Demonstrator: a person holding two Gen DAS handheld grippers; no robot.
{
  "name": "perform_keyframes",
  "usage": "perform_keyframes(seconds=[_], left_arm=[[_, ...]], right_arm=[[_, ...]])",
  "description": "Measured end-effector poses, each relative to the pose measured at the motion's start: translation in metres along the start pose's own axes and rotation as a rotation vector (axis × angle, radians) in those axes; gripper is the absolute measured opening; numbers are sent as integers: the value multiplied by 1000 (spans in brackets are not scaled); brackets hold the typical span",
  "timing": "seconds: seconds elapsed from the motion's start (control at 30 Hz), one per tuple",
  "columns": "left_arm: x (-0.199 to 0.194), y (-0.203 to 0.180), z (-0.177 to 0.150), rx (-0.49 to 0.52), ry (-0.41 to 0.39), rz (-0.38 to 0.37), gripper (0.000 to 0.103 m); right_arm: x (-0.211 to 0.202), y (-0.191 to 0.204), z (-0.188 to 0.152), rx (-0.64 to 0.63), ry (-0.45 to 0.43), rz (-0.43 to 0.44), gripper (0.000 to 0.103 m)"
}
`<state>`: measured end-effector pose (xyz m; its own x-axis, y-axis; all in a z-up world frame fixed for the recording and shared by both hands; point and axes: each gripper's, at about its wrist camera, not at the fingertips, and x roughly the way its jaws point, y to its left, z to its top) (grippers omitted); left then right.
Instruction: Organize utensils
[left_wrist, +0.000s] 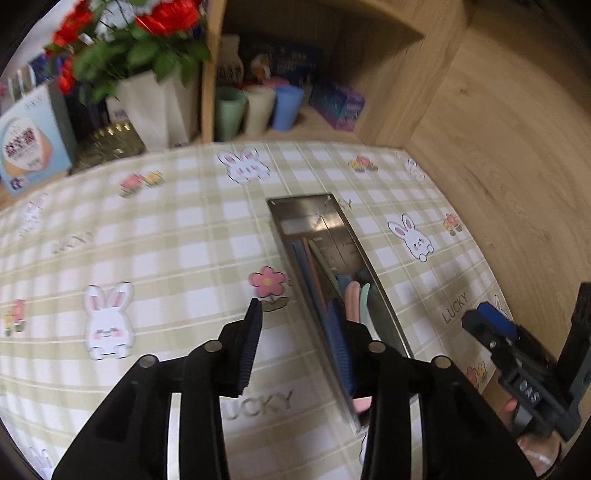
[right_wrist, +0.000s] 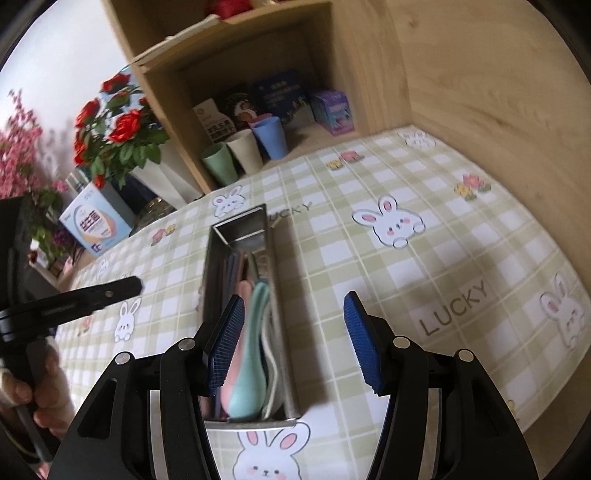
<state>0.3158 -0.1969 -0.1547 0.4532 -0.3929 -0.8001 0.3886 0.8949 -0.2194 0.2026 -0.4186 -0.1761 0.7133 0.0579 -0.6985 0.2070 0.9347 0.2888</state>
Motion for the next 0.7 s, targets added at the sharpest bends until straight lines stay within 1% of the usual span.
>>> perform_keyframes(seconds=[0.17,0.23,0.27,0.3,0.33,0.37,0.4,0.43,0.47,0.57,0.63,0.7], left_arm=[[-55,20,-12,-12,-95,44,48],[-78,31,-17,-28,-131,53,57],[-93,39,-20,-41,-151,56,60],[-105,43,-23,-49,-167,58,66],[-123,50,-28,-56,-196,61,75],[-135,55,-31,-55,-217,67,80],[-148,60,-35,-53,-241,77,89],[-161,65,-39,-50,-266,89,96],[-178,70,-45,-41,-294,113,97],[-215,81,-60,-18,-362,197,97],[-241,88,-74,-14,-414,242,97],[-261,93,-84,-22,-444,271,97]], right_arm=[[-23,31,4,-70,-25,6,55],[-34,45,4,-98,-35,16,55],[-40,51,4,-111,-38,26,55],[-47,59,4,-126,-43,38,56],[-53,65,4,-134,-50,46,65],[-61,72,4,-140,-63,55,70],[-71,81,4,-151,-82,76,72],[-79,89,5,-160,-95,89,77],[-85,96,5,-168,-106,96,86],[-107,120,4,-192,-158,117,87],[-119,134,3,-204,-181,130,87],[-127,146,1,-222,-192,142,87]])
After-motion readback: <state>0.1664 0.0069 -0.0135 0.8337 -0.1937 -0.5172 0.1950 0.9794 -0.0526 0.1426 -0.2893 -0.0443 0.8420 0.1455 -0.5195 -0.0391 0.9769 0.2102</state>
